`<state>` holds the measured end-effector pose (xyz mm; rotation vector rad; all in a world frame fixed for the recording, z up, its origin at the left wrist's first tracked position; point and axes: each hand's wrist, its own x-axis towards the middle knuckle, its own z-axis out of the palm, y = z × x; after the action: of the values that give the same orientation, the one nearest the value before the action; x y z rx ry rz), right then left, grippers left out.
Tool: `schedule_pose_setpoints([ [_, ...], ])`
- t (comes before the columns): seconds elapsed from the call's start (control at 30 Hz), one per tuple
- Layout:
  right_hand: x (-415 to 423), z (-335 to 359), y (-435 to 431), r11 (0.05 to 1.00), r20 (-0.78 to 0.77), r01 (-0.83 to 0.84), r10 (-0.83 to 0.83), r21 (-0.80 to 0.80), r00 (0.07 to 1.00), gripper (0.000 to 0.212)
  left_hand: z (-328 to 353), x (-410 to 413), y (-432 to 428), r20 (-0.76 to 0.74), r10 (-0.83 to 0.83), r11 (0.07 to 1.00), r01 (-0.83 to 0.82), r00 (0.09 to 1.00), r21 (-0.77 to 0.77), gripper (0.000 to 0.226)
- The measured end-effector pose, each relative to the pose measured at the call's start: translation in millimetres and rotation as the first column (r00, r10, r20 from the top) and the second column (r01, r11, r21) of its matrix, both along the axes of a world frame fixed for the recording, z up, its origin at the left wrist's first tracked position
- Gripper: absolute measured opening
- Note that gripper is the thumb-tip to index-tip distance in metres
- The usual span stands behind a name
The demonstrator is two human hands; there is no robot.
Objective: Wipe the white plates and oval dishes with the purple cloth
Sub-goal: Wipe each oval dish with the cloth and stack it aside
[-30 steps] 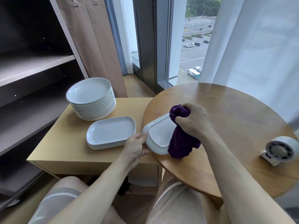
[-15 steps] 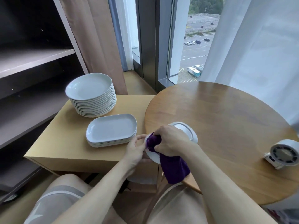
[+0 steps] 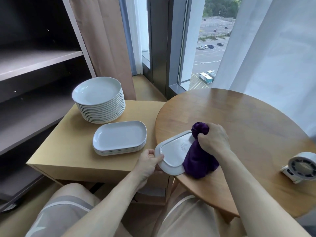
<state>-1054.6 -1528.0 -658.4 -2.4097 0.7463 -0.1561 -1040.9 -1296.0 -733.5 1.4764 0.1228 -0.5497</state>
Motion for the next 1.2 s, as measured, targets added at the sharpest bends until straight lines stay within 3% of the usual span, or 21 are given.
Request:
schedule_pose_setpoints([
  [0.13,3,-4,-3,0.999,-0.017,0.034,-0.033,0.026,0.999,0.020,-1,2,2,0.022,-0.040,0.999,0.040,0.999,0.020,0.020],
  [0.27,4,-2,15,0.968,-0.170,-0.156,0.123,-0.198,0.978,0.026,1,2,5,0.016,-0.080,0.997,0.080,0.997,0.012,0.021],
  [0.37,6,-1,43,0.881,-0.195,-0.342,0.292,-0.326,0.937,0.033,1,2,6,0.013,-0.096,0.995,0.096,0.995,-0.001,0.024],
  [0.5,8,0,94,0.732,-0.176,-0.612,0.589,-0.300,0.789,0.032,0,-1,6,0.027,-0.113,0.992,0.115,0.993,-0.051,0.027],
  [0.57,7,-5,108,0.684,-0.166,-0.656,0.641,-0.320,0.749,0.027,0,-2,7,0.045,-0.121,0.989,0.124,0.992,-0.075,0.033],
  [0.67,10,-10,102,0.756,-0.119,-0.587,0.580,-0.289,0.806,0.021,-1,-2,7,0.060,-0.133,0.988,0.137,0.989,-0.077,0.028],
  [0.77,15,-12,83,0.872,-0.059,-0.437,0.435,-0.220,0.899,0.027,-5,-1,3,0.001,-0.086,0.991,0.085,0.996,-0.099,0.045],
  [0.87,17,-14,58,0.954,-0.006,-0.254,0.257,-0.161,0.966,0.032,-9,0,2,-0.015,-0.066,0.994,0.065,0.998,-0.088,0.030],
  [1.03,16,-7,24,0.997,-0.070,-0.020,0.015,-0.070,0.997,0.034,-7,-1,1,-0.037,-0.041,0.994,0.037,0.998,-0.099,0.025],
  [1.2,10,8,16,0.999,-0.213,0.022,-0.031,-0.044,0.976,0.046,-2,-5,-1,-0.042,-0.017,0.995,0.012,0.999,-0.103,0.025],
])
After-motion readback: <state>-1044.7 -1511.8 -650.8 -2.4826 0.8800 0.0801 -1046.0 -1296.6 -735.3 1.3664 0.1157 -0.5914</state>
